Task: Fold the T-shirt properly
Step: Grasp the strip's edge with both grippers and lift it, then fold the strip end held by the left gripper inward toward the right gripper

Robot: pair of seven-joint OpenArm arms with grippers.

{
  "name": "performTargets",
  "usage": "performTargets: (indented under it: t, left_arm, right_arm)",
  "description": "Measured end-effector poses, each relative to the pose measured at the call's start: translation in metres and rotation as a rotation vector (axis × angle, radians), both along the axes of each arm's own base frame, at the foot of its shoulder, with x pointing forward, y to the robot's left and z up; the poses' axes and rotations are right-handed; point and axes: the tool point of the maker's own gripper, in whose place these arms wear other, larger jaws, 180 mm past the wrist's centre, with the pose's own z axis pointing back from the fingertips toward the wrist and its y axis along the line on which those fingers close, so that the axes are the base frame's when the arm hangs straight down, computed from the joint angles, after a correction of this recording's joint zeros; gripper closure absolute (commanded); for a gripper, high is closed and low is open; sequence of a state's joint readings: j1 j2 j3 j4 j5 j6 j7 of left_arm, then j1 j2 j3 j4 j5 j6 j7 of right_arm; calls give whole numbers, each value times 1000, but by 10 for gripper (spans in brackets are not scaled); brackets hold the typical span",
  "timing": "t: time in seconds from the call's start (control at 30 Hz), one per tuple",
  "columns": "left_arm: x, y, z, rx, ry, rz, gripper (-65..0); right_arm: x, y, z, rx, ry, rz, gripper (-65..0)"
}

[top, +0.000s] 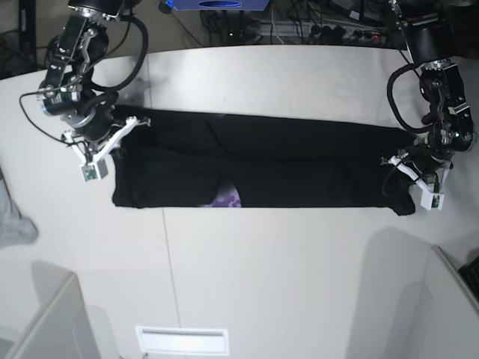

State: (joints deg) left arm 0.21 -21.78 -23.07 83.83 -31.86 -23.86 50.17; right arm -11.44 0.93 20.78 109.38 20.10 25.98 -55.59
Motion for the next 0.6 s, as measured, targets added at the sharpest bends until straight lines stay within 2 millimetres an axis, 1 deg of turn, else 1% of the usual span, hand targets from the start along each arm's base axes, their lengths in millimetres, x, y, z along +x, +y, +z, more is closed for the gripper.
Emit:
performTargets:
  t: [0.1, 0.17, 0.27, 0.37, 0.53, 0.6]
  left_arm:
    - [-8, -16, -5, -18, 46, -24, 0]
    - [-6, -30, -6, -43, 49, -32, 0]
    - [-1, -47, -1, -70, 21, -48, 0]
    - [0, -64, -1, -58, 30, -102, 0]
    - [2, -106, 1, -97, 19, -185, 0]
    - [0, -114, -2, -112, 28, -193, 0]
  right_arm:
    - [0, 1, 0, 3, -1, 0, 0]
    - [0, 0, 0, 1, 0, 0, 0]
    - [0, 0, 0, 1, 0, 0, 0]
    - [0, 0, 0, 1, 0, 0, 0]
    - [0, 0, 0, 2, 0, 0, 0]
    - [0, 0, 0, 1, 1, 0, 0]
